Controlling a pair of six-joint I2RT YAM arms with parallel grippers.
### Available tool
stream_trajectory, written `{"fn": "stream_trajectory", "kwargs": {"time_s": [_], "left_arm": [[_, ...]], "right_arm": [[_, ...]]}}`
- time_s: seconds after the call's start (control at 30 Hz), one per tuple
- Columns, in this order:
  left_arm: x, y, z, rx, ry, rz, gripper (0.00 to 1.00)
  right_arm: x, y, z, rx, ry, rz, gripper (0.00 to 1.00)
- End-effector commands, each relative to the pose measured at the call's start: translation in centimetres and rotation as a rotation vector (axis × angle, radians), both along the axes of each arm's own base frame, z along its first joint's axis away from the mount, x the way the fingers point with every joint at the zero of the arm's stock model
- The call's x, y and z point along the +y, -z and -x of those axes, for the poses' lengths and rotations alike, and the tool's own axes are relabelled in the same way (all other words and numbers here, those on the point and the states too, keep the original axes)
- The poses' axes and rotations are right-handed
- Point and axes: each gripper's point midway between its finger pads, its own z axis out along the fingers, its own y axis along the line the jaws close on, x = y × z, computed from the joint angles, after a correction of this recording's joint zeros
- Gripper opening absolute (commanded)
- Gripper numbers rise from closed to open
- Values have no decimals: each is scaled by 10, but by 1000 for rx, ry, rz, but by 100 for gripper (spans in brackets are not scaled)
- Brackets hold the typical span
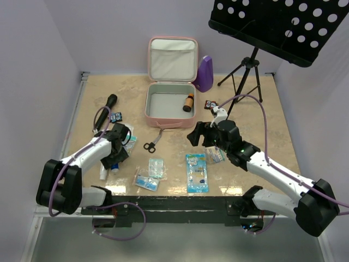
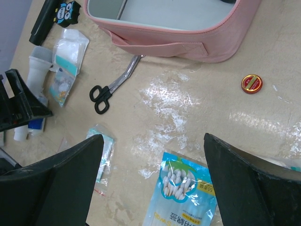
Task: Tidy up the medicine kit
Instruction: Pick up the medical item at the center of the board.
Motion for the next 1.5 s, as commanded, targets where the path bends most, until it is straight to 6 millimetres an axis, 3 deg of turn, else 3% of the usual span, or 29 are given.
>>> {"fn": "stream_trajectory", "kwargs": {"time_s": [0.0, 0.1, 0.27, 0.37, 0.53, 0.63, 0.77, 0.93, 0.97, 1.03, 1.07, 1.2, 1.3, 1.47], "left_arm": [[-6, 1, -14, 2, 60, 5, 66], [-6, 3, -15, 13, 71, 3, 63], [-7, 2, -15, 6, 80, 7, 43], [-11, -4, -16, -21, 80, 38, 38], [-31, -38, -15, -131, 90, 171, 31], [-43, -78, -28, -265, 111, 234, 29], [-69, -129, -67, -408, 192, 304, 28], [-140, -164, -139, -510, 382, 316, 28], [-162, -182, -155, -551, 433, 319, 28], [-190, -181, -187, -550, 506, 296, 28], [-196, -189, -200, -574, 527, 289, 28], [-221, -164, -259, -527, 612, 217, 29], [-220, -144, -300, -492, 616, 214, 29], [-213, -101, -341, -454, 615, 273, 28]], "right_arm": [[6, -12, 0, -34, -15, -46, 92], [4, -14, -1, -38, -4, -43, 92], [4, -15, -1, -36, -6, -44, 92], [6, -18, -2, -37, -10, -43, 92], [8, -33, -5, -64, -16, -47, 92], [8, -39, -4, -55, -24, -41, 92], [10, -51, -6, -77, -25, -55, 92], [12, -54, -10, -69, -24, -43, 92], [11, -53, -10, -66, -20, -36, 92], [7, -55, -10, -68, -7, -31, 92], [6, -55, -10, -68, 0, -28, 92], [1, -57, -9, -67, 16, -16, 92], [-1, -57, -9, -61, 20, -4, 92], [-5, -63, -11, -76, 37, 8, 92]]}}
